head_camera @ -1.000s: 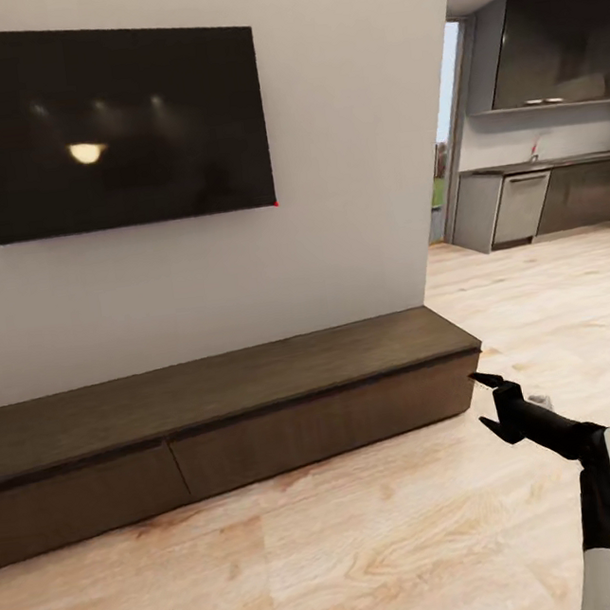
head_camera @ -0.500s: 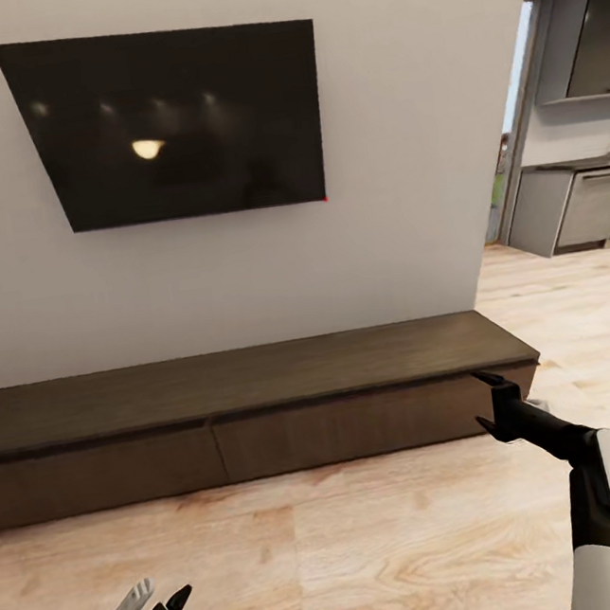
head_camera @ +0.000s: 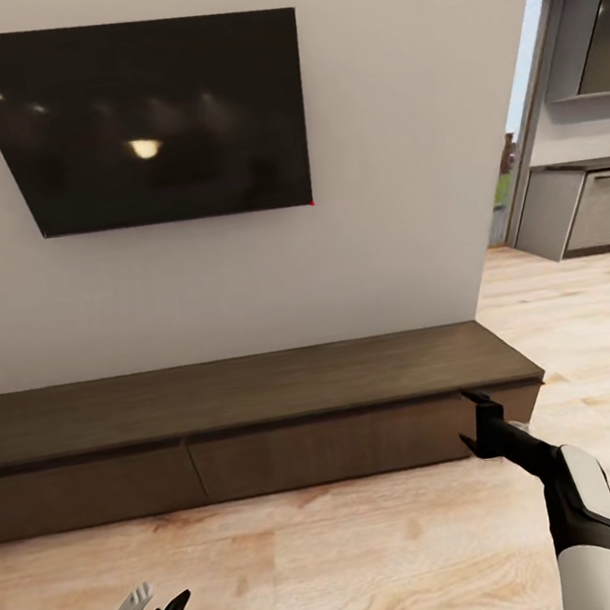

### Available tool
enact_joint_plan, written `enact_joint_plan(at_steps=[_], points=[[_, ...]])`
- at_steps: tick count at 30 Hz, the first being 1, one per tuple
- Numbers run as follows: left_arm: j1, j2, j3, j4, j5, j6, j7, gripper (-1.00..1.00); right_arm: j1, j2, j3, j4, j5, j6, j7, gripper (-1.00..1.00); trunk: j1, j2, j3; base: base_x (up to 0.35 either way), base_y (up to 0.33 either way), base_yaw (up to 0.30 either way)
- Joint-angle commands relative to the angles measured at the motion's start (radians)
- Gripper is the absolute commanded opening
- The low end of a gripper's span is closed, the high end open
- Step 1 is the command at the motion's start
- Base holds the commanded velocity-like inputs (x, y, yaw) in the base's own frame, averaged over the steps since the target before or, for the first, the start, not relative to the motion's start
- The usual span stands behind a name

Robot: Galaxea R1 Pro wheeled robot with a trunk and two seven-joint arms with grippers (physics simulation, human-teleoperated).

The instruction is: Place each of the two pumpkins and all three candles from the living room inside a cabinet in the living room (use any cabinet), then make sure every cabinet is closed, and position the cauldron so it is next to a table in the living room.

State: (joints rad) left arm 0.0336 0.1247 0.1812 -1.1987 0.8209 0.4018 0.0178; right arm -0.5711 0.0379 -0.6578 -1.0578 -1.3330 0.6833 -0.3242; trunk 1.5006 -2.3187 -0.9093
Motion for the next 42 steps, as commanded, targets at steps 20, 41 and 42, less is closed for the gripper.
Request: enact_joint_plan(at_steps=[20,41,42], points=[[0.033,0.003,0.207,-0.098,0.135,0.091,-0.011,1.0,0.003,0.0,0.051,0.029,0.016,-0.012,0.141,1.0,0.004,-0.007,-0.004,0.049,-0.054,0.0],[0.04,0.004,0.326,-0.036,0.256,0.157,-0.013,1.0,-0.124,-0.096,0.102,0.598,0.135,-0.381,0.779,1.0,0.085,-0.154,-0.07,0.0,0.0,0.0],[0.04,0.004,0.326,-0.037,0.257,0.158,-0.013,1.0,-0.125,-0.097,0.103,0.598,0.135,-0.38,0.778,1.0,0.088,-0.161,-0.073,0.0,0.0,0.0]])
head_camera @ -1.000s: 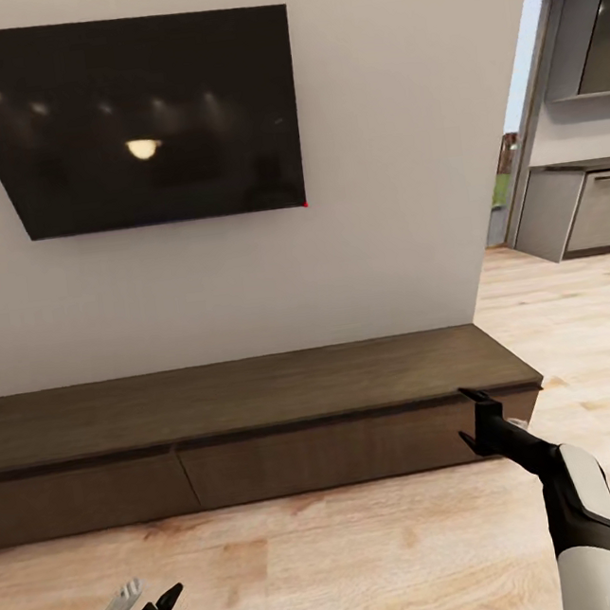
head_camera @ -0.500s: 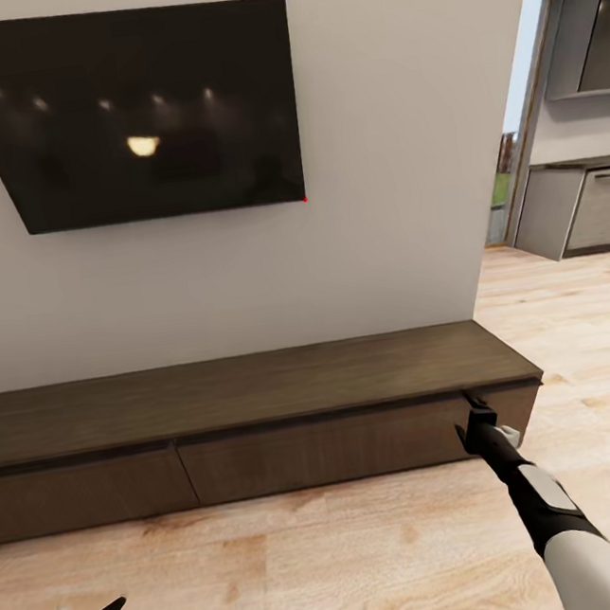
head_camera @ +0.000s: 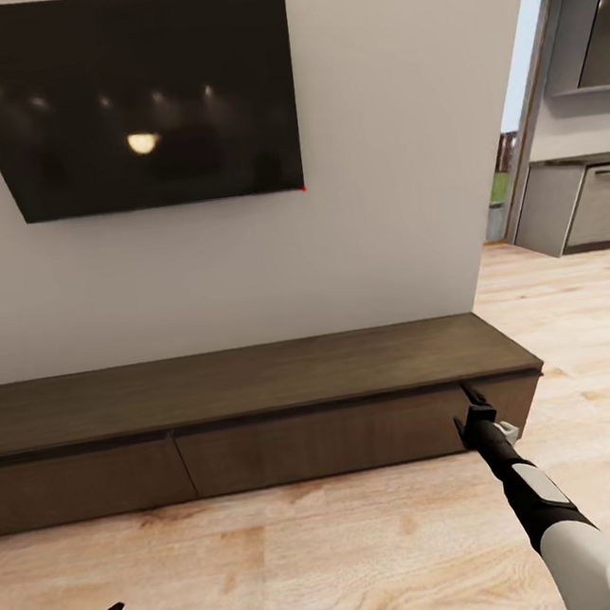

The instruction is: Place each of the two pumpkins and all three candles from the living room inside a cabinet in the living room (use any cabinet), then make sure every cabinet is closed, and position the cauldron so it is next to a table in the living room.

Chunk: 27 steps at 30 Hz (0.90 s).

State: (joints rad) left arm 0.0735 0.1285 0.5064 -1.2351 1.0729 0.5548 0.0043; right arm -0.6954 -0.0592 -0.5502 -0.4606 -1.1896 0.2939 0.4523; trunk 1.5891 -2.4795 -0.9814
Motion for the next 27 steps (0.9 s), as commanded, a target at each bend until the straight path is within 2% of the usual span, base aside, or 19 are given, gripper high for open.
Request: enact_joint_plan(at_steps=[1,4,5,6,7,8,9,10,11,13,16,21,24,27], points=[[0.0,-0.001,0.002,-0.005,0.008,0.007,-0.001,1.0,-0.012,-0.002,-0.003,0.0,-0.007,0.02,-0.007,1.0,0.004,-0.008,-0.004,0.0,0.0,0.0],[0.0,-0.002,0.002,-0.029,0.022,0.014,-0.006,1.0,-0.026,-0.01,0.003,-0.017,-0.007,0.088,-0.019,1.0,0.011,-0.021,-0.014,0.0,0.0,0.0],[-0.001,0.0,0.002,-0.041,0.047,0.024,-0.006,1.0,-0.03,-0.014,0.004,-0.035,-0.007,0.138,-0.024,1.0,0.012,-0.021,-0.018,0.0,0.0,0.0],[-0.004,0.001,0.002,-0.046,0.063,0.029,-0.003,1.0,-0.032,-0.016,0.004,-0.042,-0.007,0.16,-0.027,1.0,0.012,-0.021,-0.022,0.0,0.0,0.0],[-0.014,0.004,0.001,-0.06,0.095,0.04,0.005,1.0,-0.034,-0.017,0.003,-0.053,-0.007,0.188,-0.033,1.0,0.013,-0.021,-0.026,0.0,0.0,0.0],[-0.022,0.007,0.001,-0.072,0.11,0.047,0.011,1.0,-0.035,-0.018,0.003,-0.056,-0.006,0.195,-0.035,1.0,0.013,-0.022,-0.03,0.0,0.0,0.0],[-0.039,0.012,0.001,-0.118,0.134,0.068,0.028,1.0,-0.037,-0.017,0.003,-0.058,-0.006,0.193,-0.039,1.0,0.014,-0.022,-0.034,0.0,0.0,0.0],[-0.045,0.013,0.001,-0.148,0.144,0.079,0.039,1.0,-0.038,-0.016,0.003,-0.058,-0.006,0.185,-0.041,1.0,0.014,-0.022,-0.037,0.0,0.0,0.0],[-0.049,0.011,0.0,-0.213,0.157,0.098,0.062,1.0,-0.039,-0.015,0.003,-0.057,-0.007,0.169,-0.049,1.0,0.015,-0.022,-0.041,0.0,0.0,0.0],[-0.049,0.003,-0.006,-0.266,0.164,0.11,0.081,1.0,-0.041,-0.014,0.003,-0.054,-0.008,0.157,-0.064,1.0,0.015,-0.023,-0.049,0.0,0.0,0.0],[-0.04,-0.028,-0.019,-0.332,0.169,0.133,0.101,1.0,-0.043,-0.011,0.003,-0.056,-0.015,0.142,-0.094,1.0,0.017,-0.024,-0.061,0.0,0.0,0.0],[-0.018,-0.035,-0.02,-0.356,0.175,0.144,0.099,1.0,-0.04,-0.008,0.006,-0.06,-0.014,0.132,-0.103,1.0,0.019,-0.025,-0.08,0.0,0.0,0.0],[-0.006,-0.035,-0.023,-0.36,0.176,0.146,0.075,1.0,-0.036,-0.006,0.007,-0.069,-0.011,0.129,-0.102,1.0,0.02,-0.025,-0.092,0.0,0.0,0.0],[0.026,-0.032,-0.018,-0.361,0.173,0.148,-0.011,1.0,-0.038,-0.004,0.008,-0.077,-0.01,0.125,-0.102,1.0,0.022,-0.026,-0.103,0.0,0.0,0.0]])
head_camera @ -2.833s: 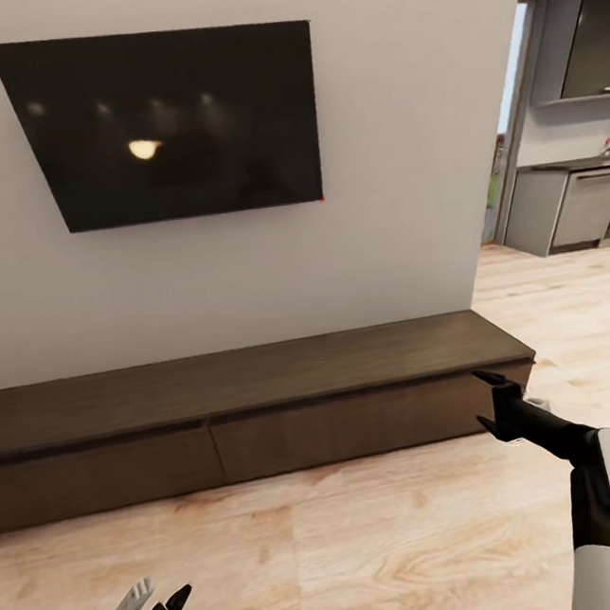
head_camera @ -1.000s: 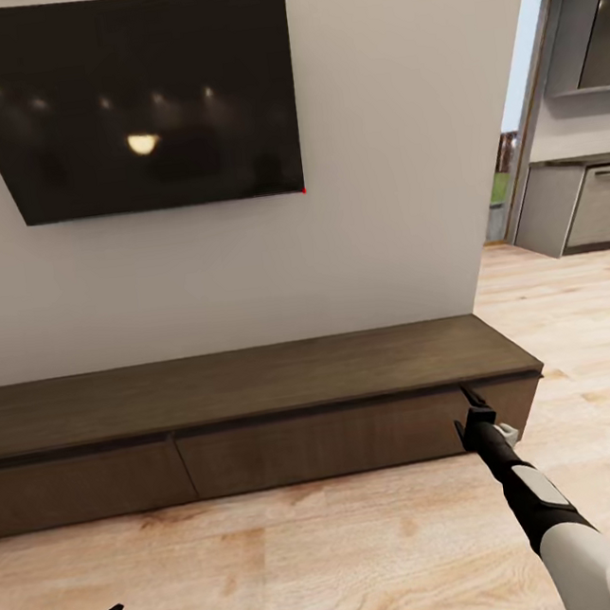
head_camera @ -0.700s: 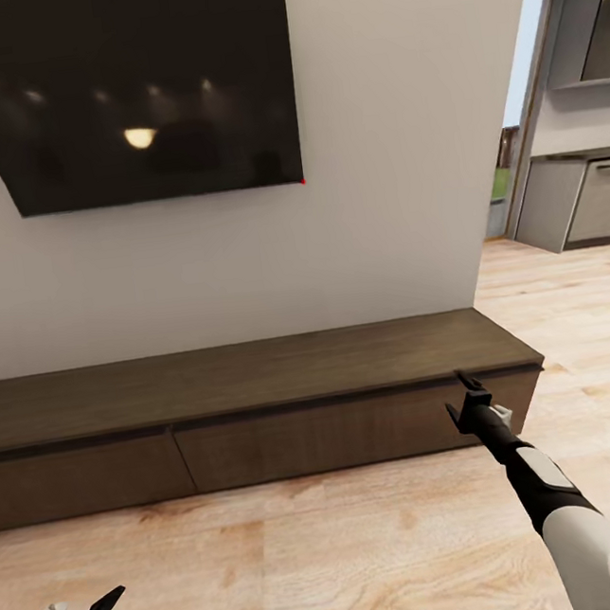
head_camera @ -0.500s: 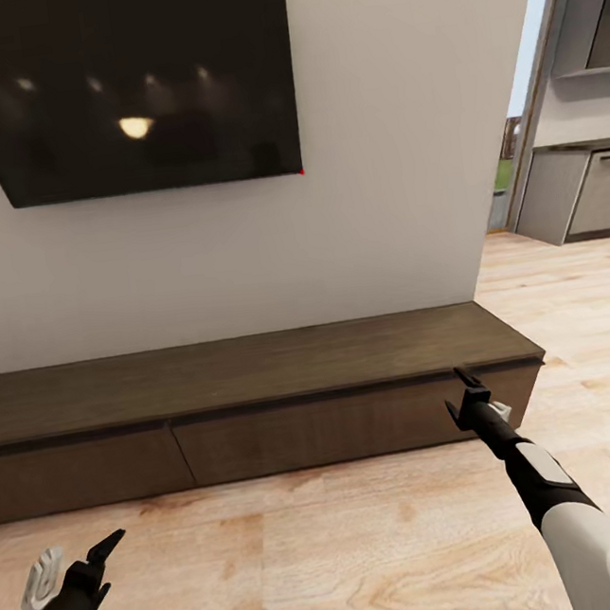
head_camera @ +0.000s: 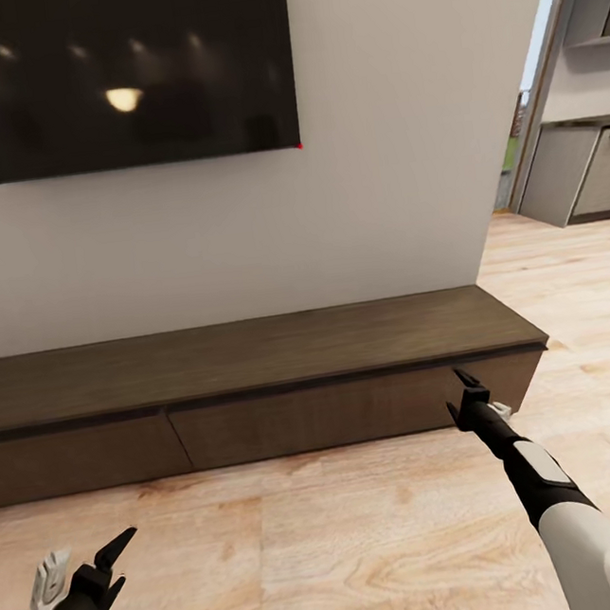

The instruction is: Place each of the two pumpkins and all three candles from the living room inside a cabinet in the living room (use any cabinet), then make sure every cabinet is closed, and position the cauldron so it is next to a table in the living room.

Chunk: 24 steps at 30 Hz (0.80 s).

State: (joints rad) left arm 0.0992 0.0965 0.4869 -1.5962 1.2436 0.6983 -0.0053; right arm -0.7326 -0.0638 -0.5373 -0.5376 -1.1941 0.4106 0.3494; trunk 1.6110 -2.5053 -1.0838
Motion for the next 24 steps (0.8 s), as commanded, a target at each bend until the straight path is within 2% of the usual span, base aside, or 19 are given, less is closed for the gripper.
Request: enact_joint_plan(at_steps=[1,4,6,9,15,24], points=[[0.004,0.001,0.002,0.002,0.003,0.004,-0.014,1.0,-0.002,0.002,-0.005,-0.003,-0.006,0.007,0.001,1.0,0.0,-0.001,-0.005,0.0,0.0,0.0],[0.015,0.001,0.0,0.005,0.004,0.005,-0.044,1.0,-0.004,0.023,-0.007,-0.012,-0.012,-0.006,-0.001,1.0,0.002,-0.001,-0.016,0.0,0.0,0.0],[0.019,0.002,0.0,0.008,-0.002,0.004,-0.052,1.0,-0.004,0.039,-0.008,-0.016,-0.013,-0.045,0.0,1.0,0.003,-0.002,-0.024,0.0,0.0,0.0],[0.021,0.001,0.002,0.012,-0.005,0.003,-0.049,1.0,0.0,0.047,-0.006,-0.021,-0.01,-0.076,0.01,1.0,0.004,-0.002,-0.036,0.0,0.0,0.0],[0.022,-0.007,-0.003,0.017,-0.007,0.0,-0.031,1.0,0.006,0.048,-0.003,-0.015,-0.004,-0.101,0.111,1.0,0.007,-0.004,-0.059,0.0,0.0,0.0],[0.022,-0.01,-0.009,0.019,-0.008,-0.014,-0.022,1.0,0.006,0.05,-0.001,-0.012,-0.001,-0.105,0.148,1.0,0.011,-0.006,-0.094,0.0,0.0,0.0]])
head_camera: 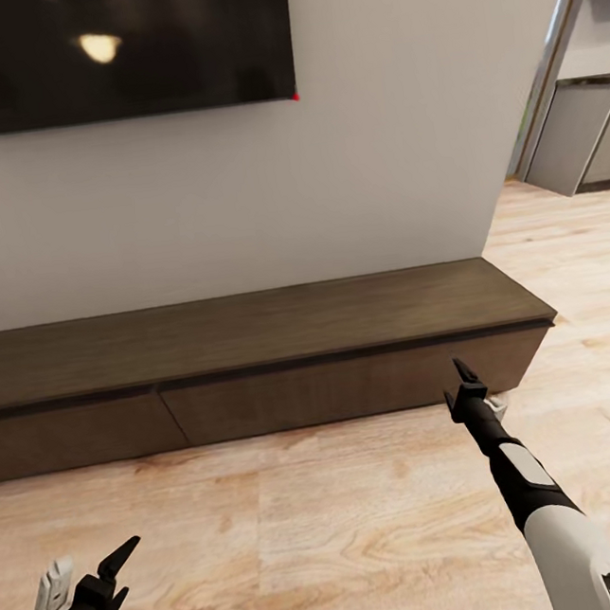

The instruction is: Place each of the two pumpkins and all three candles from the living room inside a cabinet in the living room (use any cabinet), then make sure every cabinet is closed, and position the cauldron so it is next to a table in the living room.

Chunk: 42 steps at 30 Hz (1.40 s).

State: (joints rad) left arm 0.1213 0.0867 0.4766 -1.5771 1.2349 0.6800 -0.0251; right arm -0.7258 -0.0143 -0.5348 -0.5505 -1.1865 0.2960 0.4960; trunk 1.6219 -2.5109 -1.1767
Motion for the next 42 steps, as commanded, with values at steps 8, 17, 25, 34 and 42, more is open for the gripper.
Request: enact_joint_plan(at_steps=[8,17,25,34,42], points=[[0.0,0.001,0.006,-0.006,0.0,0.003,-0.003,1.0,-0.002,-0.001,0.019,0.001,-0.008,0.01,0.003,1.0,0.003,-0.002,-0.032,0.0,0.0,0.0],[0.0,0.003,0.001,-0.008,0.001,0.008,0.013,1.0,-0.003,-0.003,0.044,0.001,-0.01,0.011,0.003,1.0,0.007,-0.004,-0.066,0.0,0.0,0.0],[0.0,0.007,0.0,-0.013,0.003,0.018,0.007,1.0,-0.003,-0.006,0.039,0.001,-0.018,0.01,0.004,1.0,0.011,-0.006,-0.097,0.0,0.0,0.0],[0.015,0.005,-0.006,-0.01,0.001,0.02,-0.147,1.0,-0.002,-0.012,0.032,0.004,-0.022,0.009,0.13,1.0,0.012,-0.007,-0.105,0.0,0.0,0.0],[0.028,-0.004,-0.008,0.002,-0.089,0.019,-0.19,1.0,-0.002,-0.015,0.032,0.017,-0.021,0.01,0.151,1.0,0.012,-0.007,-0.105,0.154,0.0,0.0]])
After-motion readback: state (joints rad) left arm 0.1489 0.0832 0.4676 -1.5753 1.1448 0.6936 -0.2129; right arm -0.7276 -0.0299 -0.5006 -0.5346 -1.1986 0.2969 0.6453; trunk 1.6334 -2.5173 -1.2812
